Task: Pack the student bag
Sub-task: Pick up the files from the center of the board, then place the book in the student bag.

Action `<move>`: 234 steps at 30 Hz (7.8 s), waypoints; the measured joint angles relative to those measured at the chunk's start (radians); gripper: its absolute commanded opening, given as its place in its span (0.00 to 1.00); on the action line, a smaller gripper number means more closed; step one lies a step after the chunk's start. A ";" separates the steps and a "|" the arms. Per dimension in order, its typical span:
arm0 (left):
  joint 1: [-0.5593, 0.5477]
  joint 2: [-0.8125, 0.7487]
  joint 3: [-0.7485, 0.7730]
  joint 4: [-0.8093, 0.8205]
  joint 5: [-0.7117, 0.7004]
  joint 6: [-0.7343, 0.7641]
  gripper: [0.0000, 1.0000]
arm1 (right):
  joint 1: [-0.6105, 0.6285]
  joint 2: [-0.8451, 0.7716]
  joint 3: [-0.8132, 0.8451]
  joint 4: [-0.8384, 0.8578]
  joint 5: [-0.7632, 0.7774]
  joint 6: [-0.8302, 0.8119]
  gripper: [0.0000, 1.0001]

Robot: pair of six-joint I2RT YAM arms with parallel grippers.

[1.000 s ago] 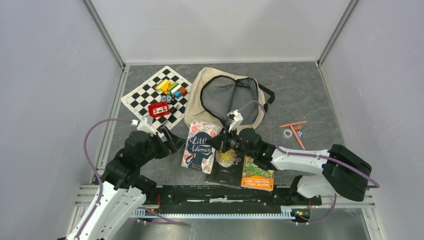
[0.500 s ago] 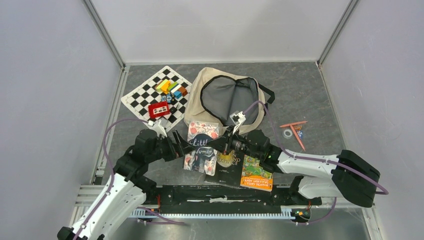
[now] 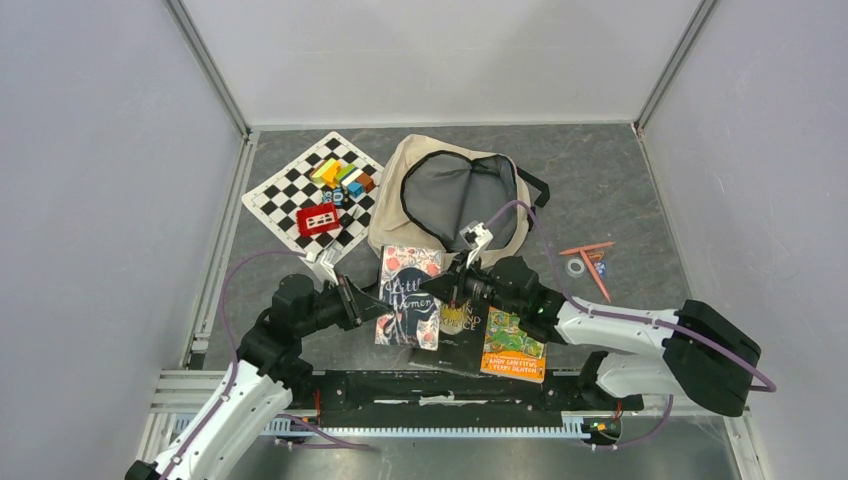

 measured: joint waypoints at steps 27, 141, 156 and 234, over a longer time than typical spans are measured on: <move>0.006 0.221 0.410 -0.143 0.283 0.134 0.02 | -0.196 -0.302 0.352 -0.727 -0.150 -0.486 0.98; 0.071 1.205 0.820 0.707 0.272 0.187 0.02 | -0.748 0.170 0.340 -0.447 -0.256 0.160 0.00; 0.072 1.217 0.813 0.800 0.341 0.146 0.02 | -0.718 0.409 0.361 -0.234 -0.271 0.349 0.00; 0.144 0.911 0.716 0.148 -0.315 0.397 0.99 | -0.789 -0.075 0.265 -0.923 0.003 -0.354 0.98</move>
